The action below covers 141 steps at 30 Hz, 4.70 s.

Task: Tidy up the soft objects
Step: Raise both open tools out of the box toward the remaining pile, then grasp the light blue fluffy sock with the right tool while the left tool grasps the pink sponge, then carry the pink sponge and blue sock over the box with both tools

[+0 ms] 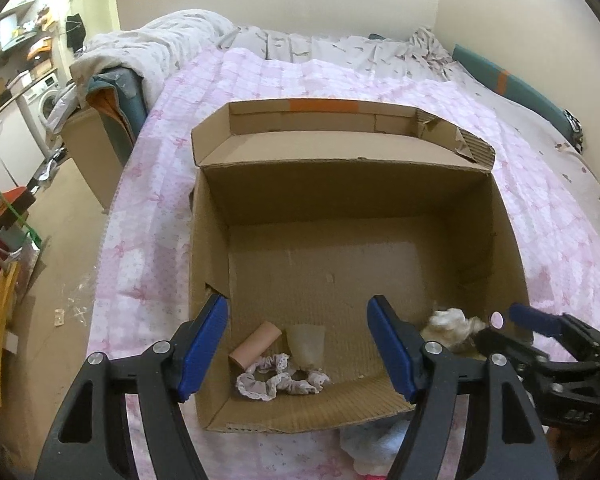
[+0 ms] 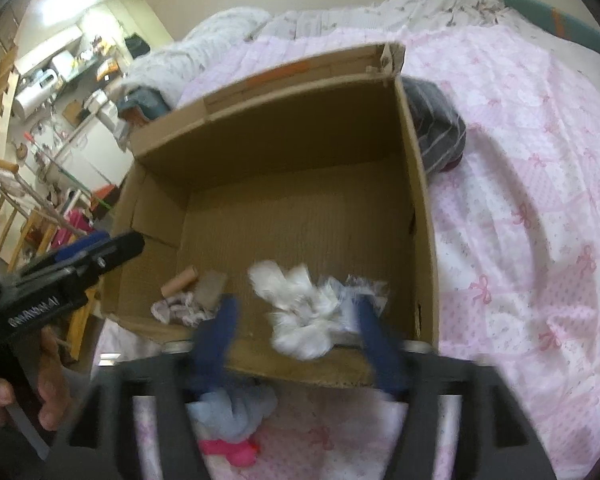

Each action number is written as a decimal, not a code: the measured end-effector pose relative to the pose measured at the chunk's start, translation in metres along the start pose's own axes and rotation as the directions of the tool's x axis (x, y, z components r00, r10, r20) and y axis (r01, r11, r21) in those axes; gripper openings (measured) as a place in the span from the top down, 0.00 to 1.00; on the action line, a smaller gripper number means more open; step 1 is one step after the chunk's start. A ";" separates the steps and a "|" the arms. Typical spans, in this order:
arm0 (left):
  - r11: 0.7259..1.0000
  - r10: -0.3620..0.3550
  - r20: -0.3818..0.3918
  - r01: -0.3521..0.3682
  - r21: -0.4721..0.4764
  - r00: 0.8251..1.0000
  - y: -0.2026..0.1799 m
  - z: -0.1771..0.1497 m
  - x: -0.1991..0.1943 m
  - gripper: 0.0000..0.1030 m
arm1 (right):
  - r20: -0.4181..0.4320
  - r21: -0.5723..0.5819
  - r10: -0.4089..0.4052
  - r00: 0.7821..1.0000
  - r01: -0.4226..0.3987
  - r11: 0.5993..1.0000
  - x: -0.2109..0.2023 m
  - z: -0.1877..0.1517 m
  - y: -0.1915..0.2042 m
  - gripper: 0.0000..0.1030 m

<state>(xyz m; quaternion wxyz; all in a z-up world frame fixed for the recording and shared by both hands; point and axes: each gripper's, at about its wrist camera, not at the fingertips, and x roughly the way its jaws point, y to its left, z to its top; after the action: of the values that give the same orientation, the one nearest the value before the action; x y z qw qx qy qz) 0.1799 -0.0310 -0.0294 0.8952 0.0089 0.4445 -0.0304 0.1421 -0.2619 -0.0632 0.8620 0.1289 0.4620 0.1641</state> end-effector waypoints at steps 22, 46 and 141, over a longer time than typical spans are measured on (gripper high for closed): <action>1.000 -0.003 0.010 0.003 0.017 1.000 -0.002 0.000 -0.005 0.32 | 0.096 0.029 -0.011 0.995 0.008 1.000 -0.011 0.004 -0.008 0.00; 0.999 -0.022 0.024 0.023 -0.038 0.999 0.023 -0.033 -0.057 0.32 | 0.103 -0.055 -0.049 0.993 0.055 0.997 -0.052 -0.036 0.021 0.00; 0.989 -0.052 -0.392 -0.007 -0.147 0.919 -0.003 -0.124 0.026 0.59 | -0.123 0.201 0.098 0.988 -0.072 0.977 -0.025 -0.067 -0.011 0.67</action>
<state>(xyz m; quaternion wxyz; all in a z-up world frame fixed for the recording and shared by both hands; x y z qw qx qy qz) 0.0974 -0.0304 -0.1252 0.7852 -0.0557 0.6166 -0.0058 0.0746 -0.2770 -0.0848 0.8050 0.2214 0.5259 0.1628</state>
